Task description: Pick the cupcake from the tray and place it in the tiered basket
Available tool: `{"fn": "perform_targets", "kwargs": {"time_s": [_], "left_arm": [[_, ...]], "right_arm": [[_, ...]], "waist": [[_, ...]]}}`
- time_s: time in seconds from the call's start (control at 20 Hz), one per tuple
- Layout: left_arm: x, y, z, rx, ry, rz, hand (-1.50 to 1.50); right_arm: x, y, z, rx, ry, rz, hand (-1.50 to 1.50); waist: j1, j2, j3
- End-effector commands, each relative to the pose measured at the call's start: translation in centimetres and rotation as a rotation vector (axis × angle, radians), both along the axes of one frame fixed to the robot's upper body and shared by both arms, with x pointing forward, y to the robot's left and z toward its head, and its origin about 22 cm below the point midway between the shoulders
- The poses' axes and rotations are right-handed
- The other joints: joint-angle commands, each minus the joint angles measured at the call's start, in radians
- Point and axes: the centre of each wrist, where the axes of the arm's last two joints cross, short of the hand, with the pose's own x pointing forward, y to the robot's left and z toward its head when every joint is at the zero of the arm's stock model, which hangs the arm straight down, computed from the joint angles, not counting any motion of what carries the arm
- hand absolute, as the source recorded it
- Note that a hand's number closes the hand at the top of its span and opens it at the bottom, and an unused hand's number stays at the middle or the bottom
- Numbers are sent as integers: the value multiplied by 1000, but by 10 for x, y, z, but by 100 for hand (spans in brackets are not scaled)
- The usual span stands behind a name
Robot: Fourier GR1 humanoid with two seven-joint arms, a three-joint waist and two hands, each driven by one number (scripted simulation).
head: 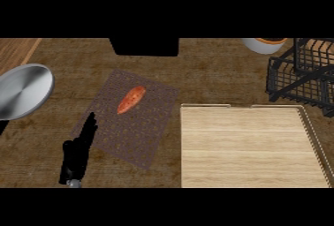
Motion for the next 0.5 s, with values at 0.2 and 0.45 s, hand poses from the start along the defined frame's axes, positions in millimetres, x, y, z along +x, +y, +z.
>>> {"fn": "perform_targets", "kwargs": {"time_s": [0.2,0.45], "left_arm": [[-8,-3,0,9,1,-12,0],[-2,6,0,8,-7,3,0]], "right_arm": [[12,9,-5,346,-129,24,-150],[-9,-18,10,360,-301,-103,-150]], "waist": [[22,18,12],[5,16,11]]}}
